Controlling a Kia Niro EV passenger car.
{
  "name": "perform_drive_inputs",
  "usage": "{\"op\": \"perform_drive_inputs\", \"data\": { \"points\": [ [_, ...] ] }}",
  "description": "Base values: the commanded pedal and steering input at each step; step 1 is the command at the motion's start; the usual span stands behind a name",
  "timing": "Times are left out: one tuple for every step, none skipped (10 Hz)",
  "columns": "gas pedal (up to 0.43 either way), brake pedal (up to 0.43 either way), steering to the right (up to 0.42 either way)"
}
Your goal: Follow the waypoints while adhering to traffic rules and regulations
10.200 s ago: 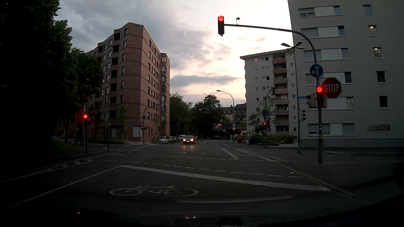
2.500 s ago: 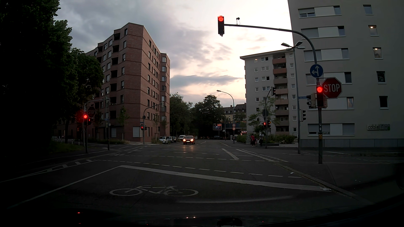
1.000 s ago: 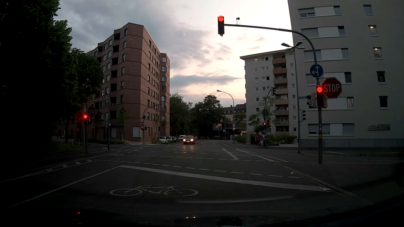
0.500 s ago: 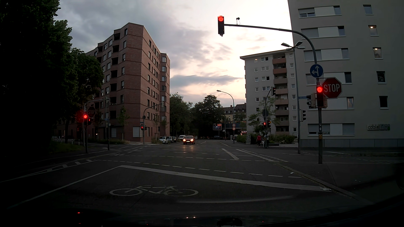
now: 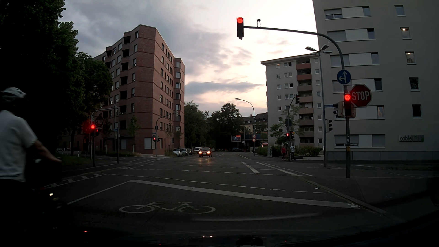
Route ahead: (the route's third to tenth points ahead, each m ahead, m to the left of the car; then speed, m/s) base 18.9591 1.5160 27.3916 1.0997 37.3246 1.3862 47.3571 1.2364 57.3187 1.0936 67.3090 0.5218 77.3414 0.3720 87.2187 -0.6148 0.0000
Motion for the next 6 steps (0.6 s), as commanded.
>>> {"op": "perform_drive_inputs", "data": {
  "points": [
    [0.000,0.207,-0.008],
    [0.000,0.207,-0.008],
    [0.000,0.207,-0.008],
    [0.000,0.207,-0.008],
    [0.000,0.207,-0.008],
    [0.000,0.207,-0.008]
  ]
}}
